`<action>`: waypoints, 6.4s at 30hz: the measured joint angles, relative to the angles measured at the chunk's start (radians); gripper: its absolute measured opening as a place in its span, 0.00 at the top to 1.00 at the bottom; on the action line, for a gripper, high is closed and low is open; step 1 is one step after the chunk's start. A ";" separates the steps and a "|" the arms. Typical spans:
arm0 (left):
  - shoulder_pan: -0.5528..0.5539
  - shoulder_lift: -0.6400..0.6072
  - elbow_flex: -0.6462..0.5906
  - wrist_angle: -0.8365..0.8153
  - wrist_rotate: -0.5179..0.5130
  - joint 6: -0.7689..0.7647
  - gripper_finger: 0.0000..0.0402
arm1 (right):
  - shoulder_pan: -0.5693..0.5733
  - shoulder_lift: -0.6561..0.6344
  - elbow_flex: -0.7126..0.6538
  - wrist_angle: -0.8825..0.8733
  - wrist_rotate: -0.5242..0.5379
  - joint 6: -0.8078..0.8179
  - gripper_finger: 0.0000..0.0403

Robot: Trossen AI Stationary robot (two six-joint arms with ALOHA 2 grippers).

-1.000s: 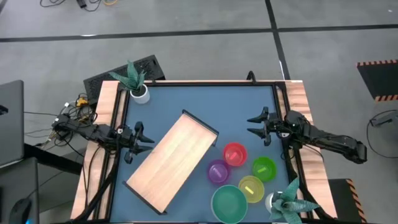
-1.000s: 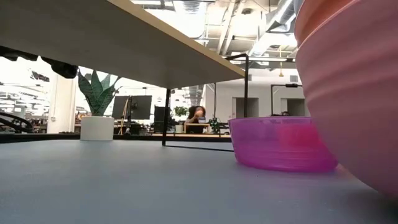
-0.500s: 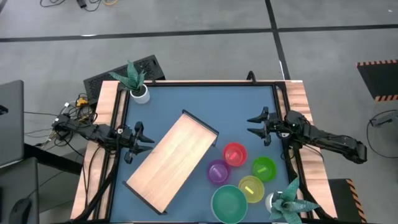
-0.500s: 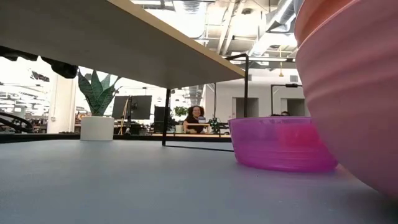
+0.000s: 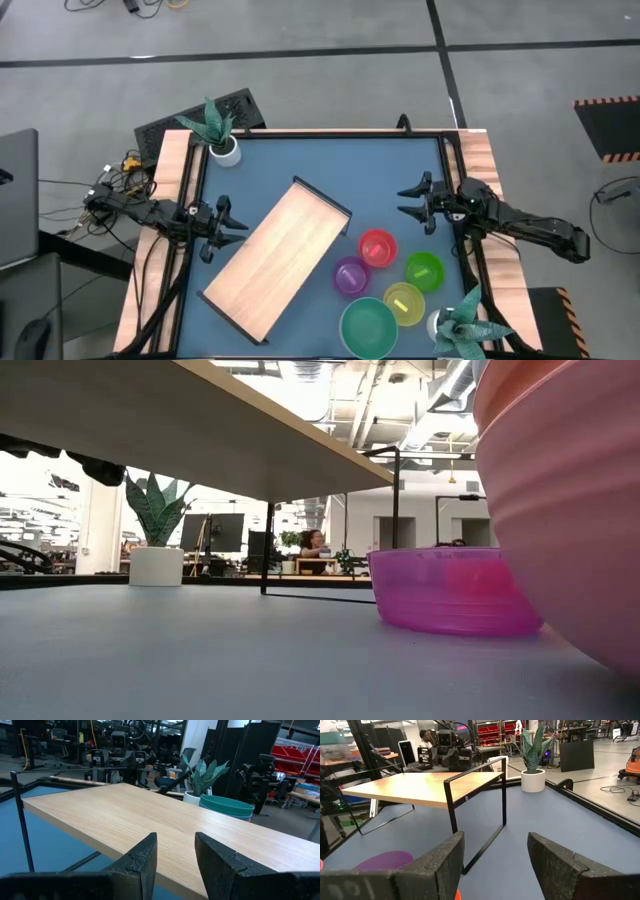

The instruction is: Place and stack bowls onto a shelf

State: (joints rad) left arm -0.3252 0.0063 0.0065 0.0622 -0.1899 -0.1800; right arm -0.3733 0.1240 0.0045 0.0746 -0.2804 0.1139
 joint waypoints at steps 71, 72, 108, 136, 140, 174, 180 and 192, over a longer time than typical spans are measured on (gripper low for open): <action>0.000 0.333 0.492 0.481 -0.627 -0.310 0.70 | 0.001 0.002 0.313 0.744 0.285 0.548 0.39; 0.000 0.340 0.506 0.476 -0.627 -0.312 0.70 | 0.001 0.003 0.356 0.640 0.292 0.548 0.39; 0.000 0.616 0.838 -0.142 -0.286 -0.345 0.29 | 0.696 1.121 1.263 -1.031 0.313 0.722 0.39; 0.000 0.615 0.838 -0.410 -0.279 -0.427 0.29 | 0.929 1.395 1.389 -0.886 0.419 0.838 0.39; 0.000 0.615 0.838 -0.411 -0.279 -0.435 0.29 | 0.914 1.434 1.477 -0.954 0.418 0.763 0.39; 0.000 0.661 0.837 -0.476 -0.280 -0.476 0.29 | 0.999 1.783 1.633 -1.127 0.388 0.592 0.40; 0.000 0.668 0.837 -0.476 -0.267 -0.476 0.29 | 0.991 1.779 1.633 -1.121 0.389 0.618 0.52; 0.000 0.668 0.837 -0.476 -0.265 -0.476 0.29 | 0.979 1.769 1.633 -1.120 0.369 0.612 0.93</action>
State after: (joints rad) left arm -0.3252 0.6743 0.8436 -0.4137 -0.4553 -0.6558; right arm 0.6056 1.8931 1.6375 -1.0452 0.0882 0.7261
